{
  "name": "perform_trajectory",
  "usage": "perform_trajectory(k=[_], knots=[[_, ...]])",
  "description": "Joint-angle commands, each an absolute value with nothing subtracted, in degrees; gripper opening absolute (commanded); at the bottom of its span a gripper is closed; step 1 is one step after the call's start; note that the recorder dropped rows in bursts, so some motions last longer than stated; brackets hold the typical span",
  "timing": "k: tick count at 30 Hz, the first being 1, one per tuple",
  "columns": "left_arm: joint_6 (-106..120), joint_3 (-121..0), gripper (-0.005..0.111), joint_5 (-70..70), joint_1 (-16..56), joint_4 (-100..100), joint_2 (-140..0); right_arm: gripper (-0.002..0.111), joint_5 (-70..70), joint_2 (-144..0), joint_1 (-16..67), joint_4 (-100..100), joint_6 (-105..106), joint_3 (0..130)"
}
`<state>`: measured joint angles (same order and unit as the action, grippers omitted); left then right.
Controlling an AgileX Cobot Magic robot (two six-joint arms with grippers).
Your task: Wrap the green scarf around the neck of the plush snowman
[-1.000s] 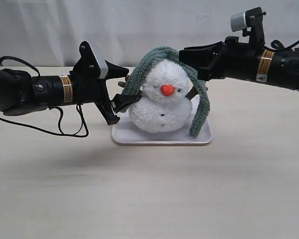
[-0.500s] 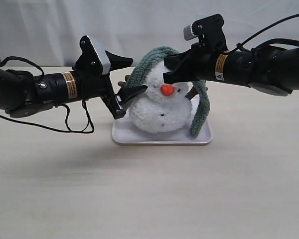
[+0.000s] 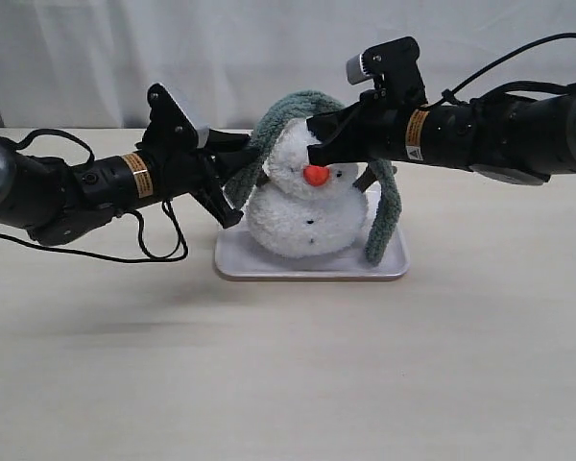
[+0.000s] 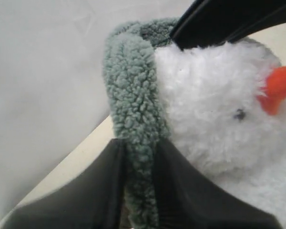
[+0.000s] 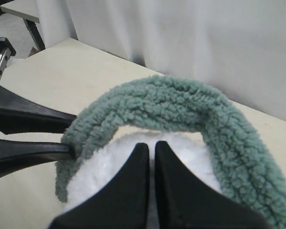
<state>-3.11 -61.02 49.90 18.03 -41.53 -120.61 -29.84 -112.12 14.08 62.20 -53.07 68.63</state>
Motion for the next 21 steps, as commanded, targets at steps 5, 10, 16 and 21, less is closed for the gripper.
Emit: perform_trajectory(k=[5,10,16,21], knots=[[-10.48,-61.45,0.0,48.25,18.16,-43.49,-117.89,0.004,-28.62,-112.55,14.2,63.85,-53.29,68.32],[-13.36,-62.8,0.0,41.66,18.16,-41.68,-113.6,0.004,-28.78,-112.55,14.2,65.87,-55.23,68.32],[-22.25,-68.48,0.0,23.69,21.02,-49.36,-113.34,0.004,-31.51,-112.55,14.2,69.15,-57.69,68.32],[-23.98,-71.78,0.0,8.65,25.54,-51.37,-113.34,0.004,-31.63,-112.55,14.2,69.94,-57.84,68.32]])
